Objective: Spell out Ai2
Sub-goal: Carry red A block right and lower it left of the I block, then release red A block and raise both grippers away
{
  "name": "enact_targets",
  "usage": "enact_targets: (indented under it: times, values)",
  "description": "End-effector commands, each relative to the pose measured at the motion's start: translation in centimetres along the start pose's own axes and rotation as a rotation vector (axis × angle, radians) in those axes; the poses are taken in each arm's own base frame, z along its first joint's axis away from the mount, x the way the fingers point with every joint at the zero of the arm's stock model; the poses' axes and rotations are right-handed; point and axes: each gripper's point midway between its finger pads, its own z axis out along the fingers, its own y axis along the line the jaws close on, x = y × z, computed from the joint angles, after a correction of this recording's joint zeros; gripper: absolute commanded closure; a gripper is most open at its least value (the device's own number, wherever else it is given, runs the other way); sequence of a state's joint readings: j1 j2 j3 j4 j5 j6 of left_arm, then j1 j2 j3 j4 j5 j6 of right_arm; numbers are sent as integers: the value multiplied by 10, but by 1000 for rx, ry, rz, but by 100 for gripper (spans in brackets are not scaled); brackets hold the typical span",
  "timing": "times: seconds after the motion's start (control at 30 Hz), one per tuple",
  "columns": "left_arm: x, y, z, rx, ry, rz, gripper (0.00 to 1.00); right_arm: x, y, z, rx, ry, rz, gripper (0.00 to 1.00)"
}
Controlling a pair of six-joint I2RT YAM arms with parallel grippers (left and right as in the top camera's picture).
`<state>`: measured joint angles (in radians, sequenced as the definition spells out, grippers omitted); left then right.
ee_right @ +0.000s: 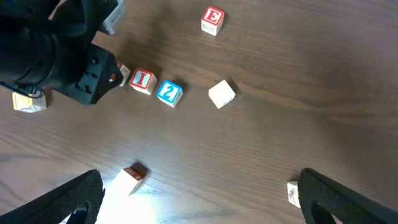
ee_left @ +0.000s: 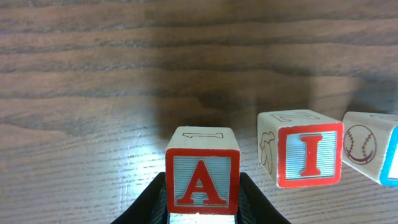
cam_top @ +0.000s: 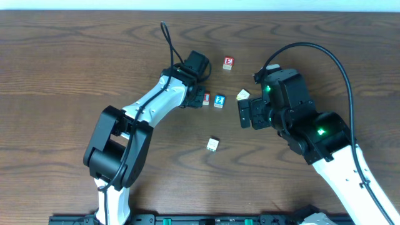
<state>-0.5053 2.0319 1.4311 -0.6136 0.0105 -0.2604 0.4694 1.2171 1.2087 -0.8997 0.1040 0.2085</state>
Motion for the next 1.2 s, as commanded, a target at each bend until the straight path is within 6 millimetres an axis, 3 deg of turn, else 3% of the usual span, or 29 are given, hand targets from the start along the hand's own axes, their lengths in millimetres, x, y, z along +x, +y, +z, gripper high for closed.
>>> enact_targets:
  times: [0.0, 0.1, 0.17, 0.33, 0.57, 0.73, 0.83, 1.0, 1.03, 1.07, 1.13, 1.17]
  values:
    - [-2, 8, 2, -47, -8, -17, 94, -1, -4, 1, 4, 0, 26, 1]
    - [-2, 8, 2, -47, -8, -17, 91, -1, -4, 1, 4, 1, 26, 1]
    - [-2, 8, 2, -46, -8, -17, 79, -1, -4, 1, 4, 1, 26, 1]
    - [-2, 7, 2, -43, -8, -17, 75, -1, -4, 1, 4, 1, 26, 1]
    - [-3, 7, 2, -42, -10, -17, 57, -1, -4, 1, 4, 0, 26, 1]
    - [-3, 7, 2, -42, -10, -17, 55, -1, -4, 1, 4, 0, 26, 1]
    - [-5, 6, 2, -39, -19, -18, 49, -1, -3, 1, 4, 1, 26, 1]
    - [-21, 3, -9, -25, -64, -22, 48, 3, -4, 12, 10, 34, 26, 1]
    - [-29, 1, -17, -18, -86, -19, 49, 4, -4, 16, 14, 48, 26, 7]
    - [-37, -1, -26, -11, -108, -20, 48, 6, -5, 22, 19, 65, 28, 26]
    - [-53, -4, -46, 1, -149, -17, 50, 11, -10, 36, 38, 107, 63, 79]
    - [-61, -5, -58, 6, -170, -8, 57, 13, -12, 42, 43, 125, 84, 93]
